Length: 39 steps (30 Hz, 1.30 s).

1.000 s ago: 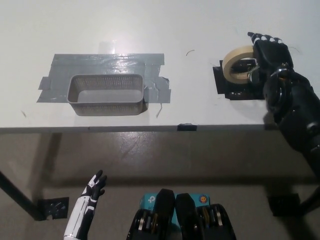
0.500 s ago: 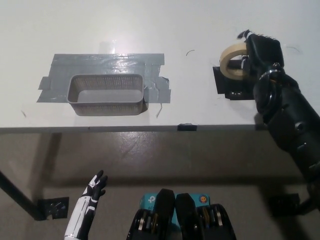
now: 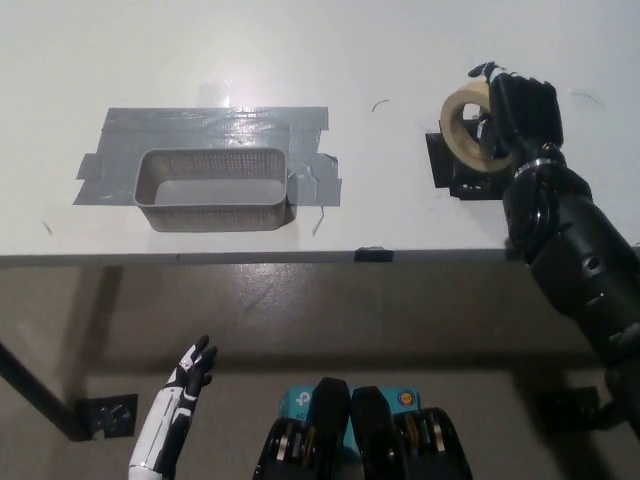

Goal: The robot picks the tape placed on the black area with right hand and places it in the small grey container.

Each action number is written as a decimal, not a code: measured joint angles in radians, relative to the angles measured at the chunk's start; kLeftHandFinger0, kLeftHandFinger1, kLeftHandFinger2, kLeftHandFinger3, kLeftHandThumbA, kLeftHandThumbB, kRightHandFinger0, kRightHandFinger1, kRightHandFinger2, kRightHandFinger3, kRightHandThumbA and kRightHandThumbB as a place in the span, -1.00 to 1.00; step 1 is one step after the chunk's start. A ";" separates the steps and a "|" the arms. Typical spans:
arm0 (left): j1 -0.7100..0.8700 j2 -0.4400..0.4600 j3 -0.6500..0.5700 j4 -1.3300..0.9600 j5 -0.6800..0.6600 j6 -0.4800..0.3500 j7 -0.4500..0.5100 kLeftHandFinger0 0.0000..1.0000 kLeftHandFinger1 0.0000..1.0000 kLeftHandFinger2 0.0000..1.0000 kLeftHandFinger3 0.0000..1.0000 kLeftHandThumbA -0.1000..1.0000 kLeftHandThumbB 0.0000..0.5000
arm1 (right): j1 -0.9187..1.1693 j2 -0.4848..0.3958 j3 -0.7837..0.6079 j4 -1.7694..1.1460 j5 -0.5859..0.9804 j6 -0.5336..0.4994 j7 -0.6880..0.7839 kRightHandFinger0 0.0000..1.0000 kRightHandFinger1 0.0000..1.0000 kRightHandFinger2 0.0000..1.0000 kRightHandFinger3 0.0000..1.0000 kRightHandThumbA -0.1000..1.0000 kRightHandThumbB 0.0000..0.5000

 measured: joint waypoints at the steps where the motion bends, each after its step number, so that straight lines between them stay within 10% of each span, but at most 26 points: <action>1: -0.004 0.004 -0.001 0.000 0.000 0.000 -0.003 1.00 1.00 1.00 1.00 1.00 -0.46 | -0.006 0.000 -0.002 -0.002 0.001 -0.012 -0.020 -1.00 -0.33 0.44 0.54 -1.00 -0.25; 7: -0.014 0.011 -0.009 0.000 0.000 0.000 -0.016 1.00 1.00 1.00 1.00 1.00 -0.44 | -0.072 0.002 -0.007 -0.095 0.001 -0.058 -0.088 -1.00 -0.39 0.43 0.50 -1.00 -0.17; 11: -0.014 0.011 -0.010 0.000 0.000 0.000 -0.022 1.00 1.00 1.00 1.00 1.00 -0.46 | -0.132 0.025 -0.004 -0.171 0.000 -0.068 -0.107 -1.00 -0.80 -0.02 -0.42 -1.00 -0.06; 17: -0.014 0.012 -0.014 0.000 0.000 -0.001 -0.025 1.00 1.00 1.00 1.00 1.00 -0.46 | -0.182 0.090 0.015 -0.220 -0.005 -0.069 -0.110 -1.00 -0.53 0.40 0.46 -1.00 -0.25; 24: -0.022 0.017 -0.025 0.000 0.003 0.000 -0.025 1.00 1.00 1.00 1.00 1.00 -0.50 | -0.215 0.189 0.044 -0.166 -0.008 -0.067 -0.117 -1.00 -0.39 0.42 0.76 -1.00 -0.24; 27: -0.030 0.017 -0.031 0.000 0.006 0.000 -0.025 1.00 1.00 1.00 1.00 1.00 -0.43 | -0.234 0.233 0.056 -0.137 -0.009 -0.060 -0.117 -1.00 -0.55 0.31 0.55 -1.00 -0.19; 32: -0.042 0.017 -0.040 0.000 0.014 0.000 -0.025 1.00 1.00 1.00 1.00 1.00 -0.42 | -0.285 0.313 0.076 -0.008 -0.008 -0.059 -0.133 -1.00 -0.41 0.43 0.99 -1.00 -0.34; 39: -0.043 0.017 -0.062 -0.013 0.042 0.003 -0.025 1.00 1.00 1.00 1.00 1.00 -0.27 | -0.293 0.400 0.113 0.151 -0.006 -0.057 -0.137 -1.00 -0.35 0.57 0.91 -1.00 -0.28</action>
